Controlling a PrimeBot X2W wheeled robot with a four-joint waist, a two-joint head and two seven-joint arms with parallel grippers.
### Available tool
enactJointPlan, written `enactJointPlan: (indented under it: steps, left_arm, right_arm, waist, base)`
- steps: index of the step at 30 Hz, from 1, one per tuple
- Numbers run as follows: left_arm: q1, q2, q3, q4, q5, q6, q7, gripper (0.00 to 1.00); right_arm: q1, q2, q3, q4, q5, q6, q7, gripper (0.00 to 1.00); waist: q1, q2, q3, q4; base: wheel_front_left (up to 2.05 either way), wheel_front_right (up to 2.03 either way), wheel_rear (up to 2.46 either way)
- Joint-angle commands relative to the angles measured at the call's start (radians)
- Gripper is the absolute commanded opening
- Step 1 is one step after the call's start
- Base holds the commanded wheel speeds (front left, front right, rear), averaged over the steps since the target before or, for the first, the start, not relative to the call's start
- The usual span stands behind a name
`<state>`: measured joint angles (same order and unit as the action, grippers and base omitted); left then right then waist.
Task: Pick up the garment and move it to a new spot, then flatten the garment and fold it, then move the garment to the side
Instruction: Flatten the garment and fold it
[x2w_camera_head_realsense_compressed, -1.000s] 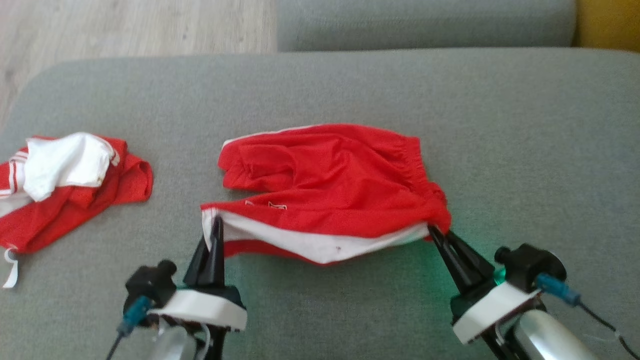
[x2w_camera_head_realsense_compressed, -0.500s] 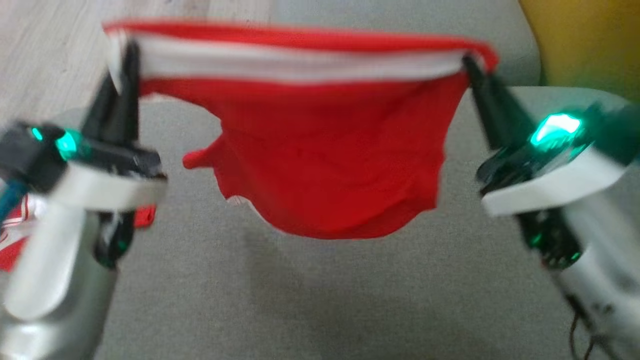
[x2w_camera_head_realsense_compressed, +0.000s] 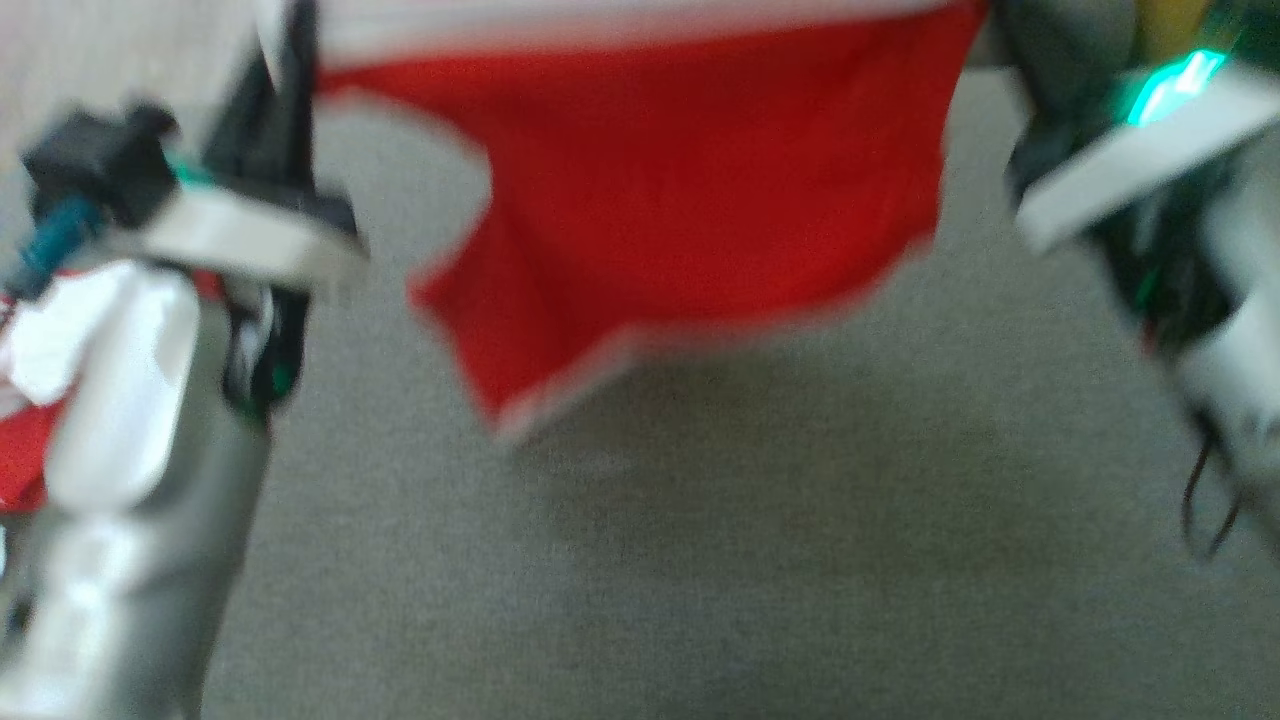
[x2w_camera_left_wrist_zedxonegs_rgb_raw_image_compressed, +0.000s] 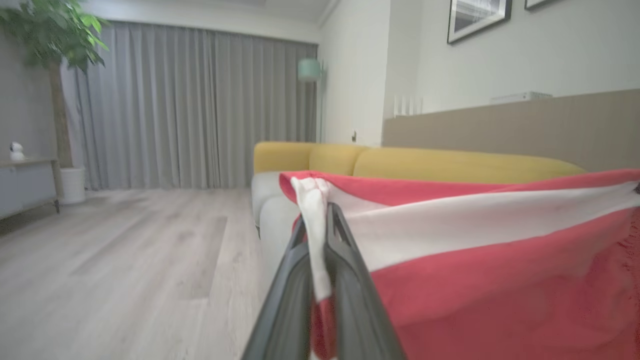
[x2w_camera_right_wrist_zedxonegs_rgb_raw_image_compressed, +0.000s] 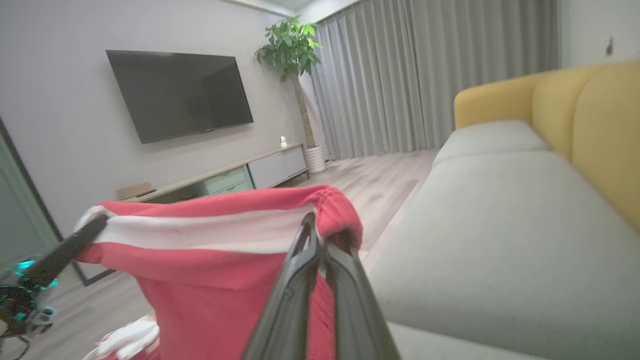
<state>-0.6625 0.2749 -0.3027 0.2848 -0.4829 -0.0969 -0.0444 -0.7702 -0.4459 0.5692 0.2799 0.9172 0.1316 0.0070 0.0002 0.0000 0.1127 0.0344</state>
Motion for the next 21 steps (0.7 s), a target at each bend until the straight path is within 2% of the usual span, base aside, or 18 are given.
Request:
enactJointPlan:
  steps: [1,5,9,12,17,18,21]
  left_arm:
    - [-0.185,0.017,0.044,-0.007,0.042,0.017,-0.087,0.0]
    - [-0.305,-0.031,0.046,0.05,0.091,0.033,-0.197,0.0]
    - [-0.25,-0.071,0.05,0.113,0.084,0.019,-0.215,0.0]
    - [-0.121,-0.101,0.079,0.149,0.066,0.007,-0.217,0.0]
    - [0.174,-0.17,0.123,0.206,0.062,-0.017,-0.217,0.0]
    - [0.174,-0.17,0.123,0.206,0.062,-0.017,-0.217,0.0]
    - [0.33,-0.202,0.141,0.22,0.053,-0.027,-0.217,0.0]
  right_arm:
    - [-0.158,-0.009,-0.02,0.022,-0.069,-0.001,-0.07,0.0]
    - [-0.303,-0.014,-0.013,0.133,-0.179,-0.001,-0.206,0.0]
    - [-0.307,-0.013,0.041,0.218,-0.214,-0.001,-0.247,0.0]
    - [-0.225,-0.024,0.124,0.268,-0.216,-0.001,-0.257,0.0]
    - [0.001,-0.034,0.259,0.321,-0.158,-0.001,-0.266,0.0]
    - [0.001,-0.034,0.259,0.321,-0.158,-0.001,-0.266,0.0]
    - [0.139,-0.035,0.296,0.327,-0.124,-0.001,-0.268,0.0]
  waist:
    - [-0.0002,0.0,0.092,0.005]
    - [-0.0002,0.0,0.119,0.019]
    - [-0.0002,0.0,0.105,0.027]
    - [-0.0002,0.0,0.095,0.029]
    - [-0.0002,0.0,0.079,0.029]
    - [-0.0002,0.0,0.079,0.029]
    - [-0.0002,0.0,0.062,0.031]
  base:
    - [0.0,0.0,0.0]
    - [0.0,0.0,0.0]
    - [0.0,0.0,0.0]
    - [0.0,0.0,0.0]
    - [0.0,0.0,0.0]
    - [0.0,0.0,0.0]
    - [0.0,0.0,0.0]
